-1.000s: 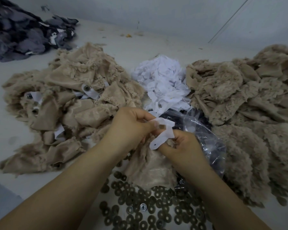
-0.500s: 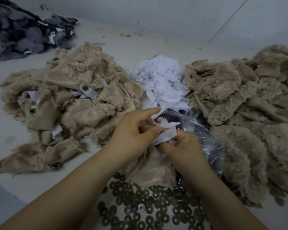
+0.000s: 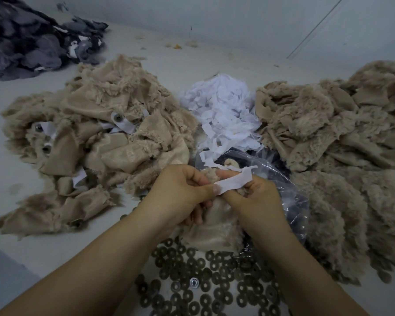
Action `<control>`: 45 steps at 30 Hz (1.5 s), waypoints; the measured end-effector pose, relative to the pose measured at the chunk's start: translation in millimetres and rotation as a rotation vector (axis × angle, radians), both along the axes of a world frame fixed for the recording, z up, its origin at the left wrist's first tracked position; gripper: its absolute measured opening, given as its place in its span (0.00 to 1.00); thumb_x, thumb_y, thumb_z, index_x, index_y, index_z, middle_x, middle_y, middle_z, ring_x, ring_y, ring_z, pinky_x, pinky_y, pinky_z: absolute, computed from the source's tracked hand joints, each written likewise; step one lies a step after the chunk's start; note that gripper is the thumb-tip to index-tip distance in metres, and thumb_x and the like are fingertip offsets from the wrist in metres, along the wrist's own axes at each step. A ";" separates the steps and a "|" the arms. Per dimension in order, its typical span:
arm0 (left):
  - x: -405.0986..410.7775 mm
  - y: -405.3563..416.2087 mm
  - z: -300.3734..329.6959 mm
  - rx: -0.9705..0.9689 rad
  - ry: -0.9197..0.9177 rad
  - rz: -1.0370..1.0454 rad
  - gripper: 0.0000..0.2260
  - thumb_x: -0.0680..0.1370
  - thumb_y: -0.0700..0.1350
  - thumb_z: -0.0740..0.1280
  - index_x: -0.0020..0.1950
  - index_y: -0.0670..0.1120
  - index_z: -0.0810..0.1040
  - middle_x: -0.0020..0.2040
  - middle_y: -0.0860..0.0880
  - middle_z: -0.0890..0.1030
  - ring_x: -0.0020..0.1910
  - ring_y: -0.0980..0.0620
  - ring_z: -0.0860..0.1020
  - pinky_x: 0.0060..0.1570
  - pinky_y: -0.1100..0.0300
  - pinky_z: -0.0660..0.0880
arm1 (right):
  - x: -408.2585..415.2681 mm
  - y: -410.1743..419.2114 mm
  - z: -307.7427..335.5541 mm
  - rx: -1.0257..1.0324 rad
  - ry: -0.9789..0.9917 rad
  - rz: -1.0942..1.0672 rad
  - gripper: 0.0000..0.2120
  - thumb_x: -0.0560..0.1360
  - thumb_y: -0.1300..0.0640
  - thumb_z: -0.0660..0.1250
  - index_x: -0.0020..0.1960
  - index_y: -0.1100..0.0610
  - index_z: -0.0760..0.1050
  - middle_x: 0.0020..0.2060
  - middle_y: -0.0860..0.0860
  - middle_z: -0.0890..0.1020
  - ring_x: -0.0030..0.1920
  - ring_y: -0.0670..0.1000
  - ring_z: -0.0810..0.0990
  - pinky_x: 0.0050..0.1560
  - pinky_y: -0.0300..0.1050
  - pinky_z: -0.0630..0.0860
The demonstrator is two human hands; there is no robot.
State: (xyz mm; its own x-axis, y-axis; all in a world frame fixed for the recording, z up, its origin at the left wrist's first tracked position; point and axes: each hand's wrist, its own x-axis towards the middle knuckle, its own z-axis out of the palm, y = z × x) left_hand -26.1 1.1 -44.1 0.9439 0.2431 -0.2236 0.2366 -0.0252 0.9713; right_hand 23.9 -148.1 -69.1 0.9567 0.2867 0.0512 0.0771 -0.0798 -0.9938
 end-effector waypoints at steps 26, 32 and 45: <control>-0.2 -5.4 5.1 -0.132 -0.091 0.033 0.04 0.71 0.31 0.74 0.38 0.34 0.80 0.29 0.37 0.80 0.22 0.46 0.77 0.23 0.58 0.76 | -5.2 -0.2 7.2 -0.015 -0.026 -0.051 0.11 0.71 0.65 0.75 0.51 0.54 0.85 0.40 0.41 0.86 0.39 0.34 0.82 0.37 0.25 0.74; -1.9 -5.4 6.3 -0.131 -0.107 0.010 0.05 0.72 0.31 0.73 0.36 0.37 0.81 0.28 0.38 0.80 0.22 0.47 0.76 0.23 0.59 0.76 | -6.9 -0.8 6.6 -0.017 -0.043 -0.082 0.07 0.71 0.60 0.77 0.43 0.48 0.85 0.37 0.48 0.87 0.39 0.44 0.84 0.36 0.37 0.80; 1.7 -3.8 0.4 0.019 -0.045 0.011 0.07 0.72 0.34 0.74 0.36 0.35 0.80 0.25 0.38 0.78 0.19 0.49 0.75 0.20 0.62 0.73 | -0.7 -0.7 -1.0 -0.025 -0.069 -0.058 0.12 0.68 0.68 0.77 0.48 0.55 0.86 0.41 0.43 0.87 0.45 0.37 0.84 0.42 0.28 0.77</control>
